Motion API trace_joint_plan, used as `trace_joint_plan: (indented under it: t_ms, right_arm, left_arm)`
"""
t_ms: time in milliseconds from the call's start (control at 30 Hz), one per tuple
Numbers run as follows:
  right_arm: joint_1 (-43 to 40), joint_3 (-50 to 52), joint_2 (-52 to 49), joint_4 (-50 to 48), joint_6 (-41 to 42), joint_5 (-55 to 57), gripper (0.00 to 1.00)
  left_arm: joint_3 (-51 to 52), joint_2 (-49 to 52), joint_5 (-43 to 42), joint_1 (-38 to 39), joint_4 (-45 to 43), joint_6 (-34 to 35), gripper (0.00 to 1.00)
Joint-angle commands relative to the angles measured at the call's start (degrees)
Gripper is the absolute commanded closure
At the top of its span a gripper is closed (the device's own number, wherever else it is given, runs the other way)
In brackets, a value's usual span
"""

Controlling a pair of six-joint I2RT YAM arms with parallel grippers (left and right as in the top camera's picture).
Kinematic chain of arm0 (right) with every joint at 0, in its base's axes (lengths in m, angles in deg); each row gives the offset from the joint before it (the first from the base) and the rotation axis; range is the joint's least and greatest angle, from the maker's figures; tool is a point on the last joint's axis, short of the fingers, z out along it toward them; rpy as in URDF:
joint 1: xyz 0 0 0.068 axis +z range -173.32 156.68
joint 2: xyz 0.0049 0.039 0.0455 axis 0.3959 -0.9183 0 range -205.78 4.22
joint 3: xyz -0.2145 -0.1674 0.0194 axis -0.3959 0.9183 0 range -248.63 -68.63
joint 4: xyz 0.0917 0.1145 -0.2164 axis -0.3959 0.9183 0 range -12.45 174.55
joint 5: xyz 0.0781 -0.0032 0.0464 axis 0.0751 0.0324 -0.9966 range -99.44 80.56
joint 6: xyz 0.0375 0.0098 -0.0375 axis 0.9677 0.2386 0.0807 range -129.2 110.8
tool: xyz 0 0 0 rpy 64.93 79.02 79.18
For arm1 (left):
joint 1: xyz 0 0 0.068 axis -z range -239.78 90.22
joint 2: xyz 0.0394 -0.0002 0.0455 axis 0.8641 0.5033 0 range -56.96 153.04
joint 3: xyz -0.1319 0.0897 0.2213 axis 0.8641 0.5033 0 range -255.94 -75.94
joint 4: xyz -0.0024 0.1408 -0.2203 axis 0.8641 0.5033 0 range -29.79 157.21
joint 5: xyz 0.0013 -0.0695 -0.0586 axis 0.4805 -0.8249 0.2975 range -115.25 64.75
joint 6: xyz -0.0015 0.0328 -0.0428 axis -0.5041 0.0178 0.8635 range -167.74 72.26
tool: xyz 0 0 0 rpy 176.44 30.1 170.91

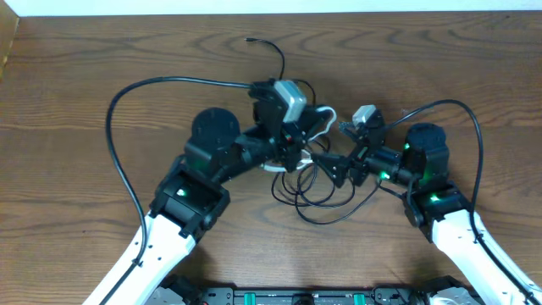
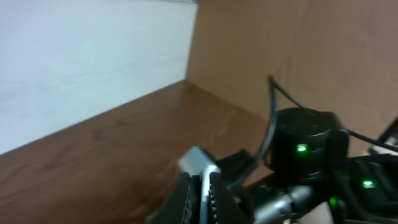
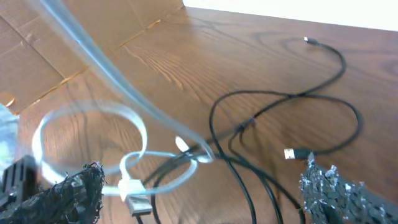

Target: Untangle cables

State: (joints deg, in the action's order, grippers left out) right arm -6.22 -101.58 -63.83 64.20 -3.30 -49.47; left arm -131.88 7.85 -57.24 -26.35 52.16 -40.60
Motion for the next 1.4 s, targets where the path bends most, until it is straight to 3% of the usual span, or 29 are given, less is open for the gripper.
trace_joint_plan:
  t_ms: [0, 167, 467, 633, 1000, 1167, 1367]
  right_arm:
    - [1.6, -0.3, -0.2, -0.6, -0.4, 6.8, 0.03]
    - [1.9, -0.3, -0.2, -0.1, 2.9, 18.1, 0.17]
    - [1.8, -0.3, -0.2, 5.5, 13.2, 41.7, 0.20]
    - [1.8, -0.3, -0.2, 11.5, 18.1, 49.5, 0.22]
    - [0.3, -0.3, -0.2, 17.1, 21.3, 51.9, 0.22]
    - [0.3, -0.3, -0.2, 18.5, 20.4, 48.8, 0.01]
    - [0.3, -0.3, -0.2, 17.6, 16.5, 41.7, 0.01]
  left_arm:
    - [0.1, -0.5, -1.5, 2.0, -0.9, 0.7, 0.93]
    - [0.1, -0.5, -1.5, 4.6, -1.1, 0.7, 0.93]
    - [0.1, -0.5, -1.5, 5.8, -1.3, 0.7, 0.92]
    - [0.1, -0.5, -1.5, 5.8, -1.3, 0.4, 0.92]
    - [0.1, -0.5, -0.3, 5.7, -1.2, -0.2, 0.92]
    - [0.1, -0.5, 5.5, 5.7, -0.2, -1.7, 0.93]
    - [0.1, -0.5, 16.1, 5.7, 5.9, -4.8, 0.92]
